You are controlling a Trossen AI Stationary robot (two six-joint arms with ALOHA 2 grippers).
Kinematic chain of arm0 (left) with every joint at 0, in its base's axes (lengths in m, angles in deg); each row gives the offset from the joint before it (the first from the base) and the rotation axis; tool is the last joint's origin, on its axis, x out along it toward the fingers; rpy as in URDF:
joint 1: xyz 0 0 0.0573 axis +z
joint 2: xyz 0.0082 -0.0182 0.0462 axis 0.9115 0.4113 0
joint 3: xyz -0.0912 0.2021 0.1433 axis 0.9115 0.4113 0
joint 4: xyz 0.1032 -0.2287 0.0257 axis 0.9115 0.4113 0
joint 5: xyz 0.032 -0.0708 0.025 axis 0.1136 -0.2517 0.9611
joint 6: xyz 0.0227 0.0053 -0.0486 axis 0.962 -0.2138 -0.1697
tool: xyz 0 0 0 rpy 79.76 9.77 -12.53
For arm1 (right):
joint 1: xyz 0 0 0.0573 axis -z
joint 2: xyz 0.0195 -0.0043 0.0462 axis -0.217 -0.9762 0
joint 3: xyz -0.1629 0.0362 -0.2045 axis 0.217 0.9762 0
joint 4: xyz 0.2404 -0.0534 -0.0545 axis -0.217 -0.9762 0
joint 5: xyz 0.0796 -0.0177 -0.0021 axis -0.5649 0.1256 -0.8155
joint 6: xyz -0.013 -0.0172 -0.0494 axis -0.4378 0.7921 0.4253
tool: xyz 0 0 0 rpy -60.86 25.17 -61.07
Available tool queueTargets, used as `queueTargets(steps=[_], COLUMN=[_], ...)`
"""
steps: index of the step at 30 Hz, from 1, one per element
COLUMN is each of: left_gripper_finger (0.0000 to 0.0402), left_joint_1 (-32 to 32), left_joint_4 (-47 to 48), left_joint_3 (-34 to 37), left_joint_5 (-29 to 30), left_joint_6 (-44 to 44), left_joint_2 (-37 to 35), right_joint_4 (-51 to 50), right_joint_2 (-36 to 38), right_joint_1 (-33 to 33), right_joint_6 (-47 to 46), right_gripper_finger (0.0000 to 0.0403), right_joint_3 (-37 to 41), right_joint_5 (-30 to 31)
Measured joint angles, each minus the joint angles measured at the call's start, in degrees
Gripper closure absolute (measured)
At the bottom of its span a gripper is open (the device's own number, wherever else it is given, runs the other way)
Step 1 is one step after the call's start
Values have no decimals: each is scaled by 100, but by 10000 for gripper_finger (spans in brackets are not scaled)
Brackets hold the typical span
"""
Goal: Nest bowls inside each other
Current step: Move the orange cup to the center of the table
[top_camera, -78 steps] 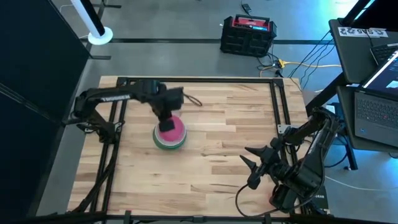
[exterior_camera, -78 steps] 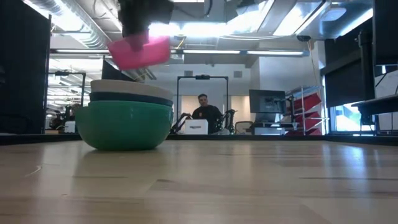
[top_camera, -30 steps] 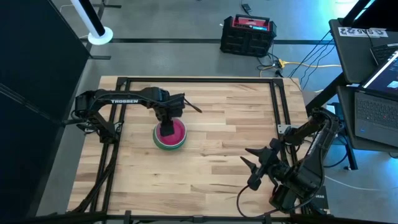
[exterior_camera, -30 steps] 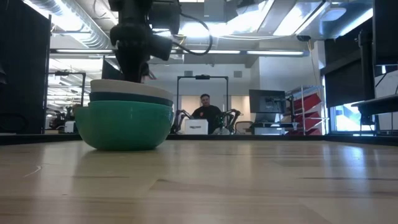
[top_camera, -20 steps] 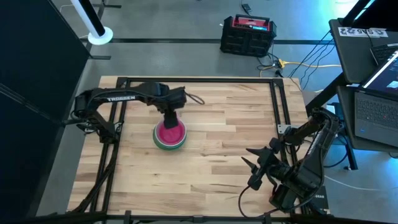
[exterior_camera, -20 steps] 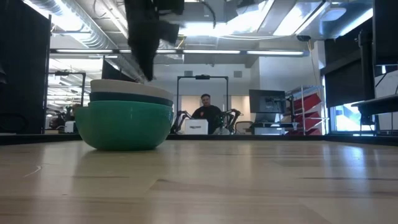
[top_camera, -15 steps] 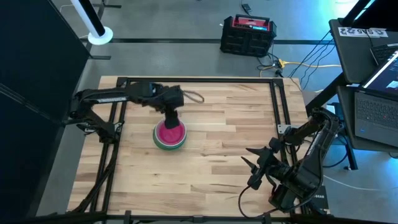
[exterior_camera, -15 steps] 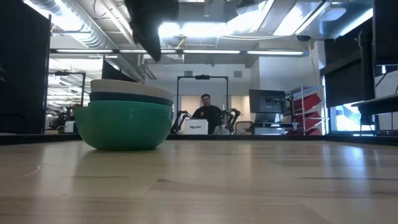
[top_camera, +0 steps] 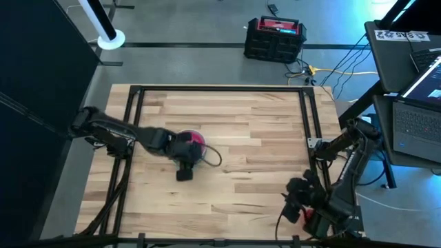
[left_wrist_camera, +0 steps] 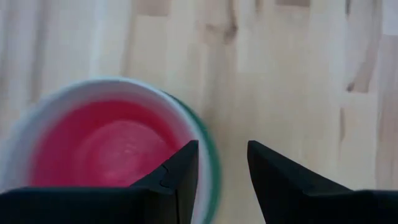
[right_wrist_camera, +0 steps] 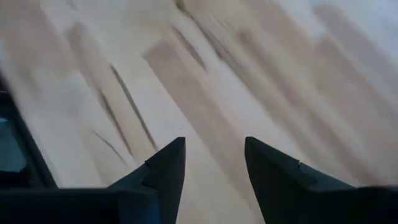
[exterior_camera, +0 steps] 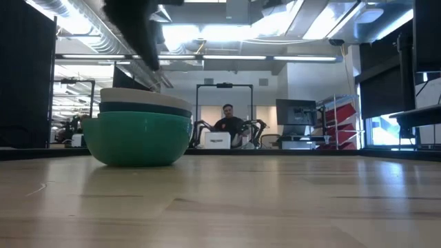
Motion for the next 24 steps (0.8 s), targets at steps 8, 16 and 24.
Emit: queueTargets(steps=[8,16,24], left_gripper_finger=[280,280,280], left_joint_1=[-383,-370,-364], left_joint_4=[-663,-1129,-1153], left_joint_3=[537,537,537], left_joint_5=[0,2,4], left_joint_6=[-173,47,159], left_joint_2=[-12,-12,-12], right_joint_4=[908,1637,1943], right_joint_2=[52,52,-161], right_joint_1=[-736,-1076,-1068], right_joint_6=[-1770,-2481,-2367], right_gripper_finger=[249,249,249], right_joint_3=[274,274,261], right_joint_5=[-1010,-1471,-1841])
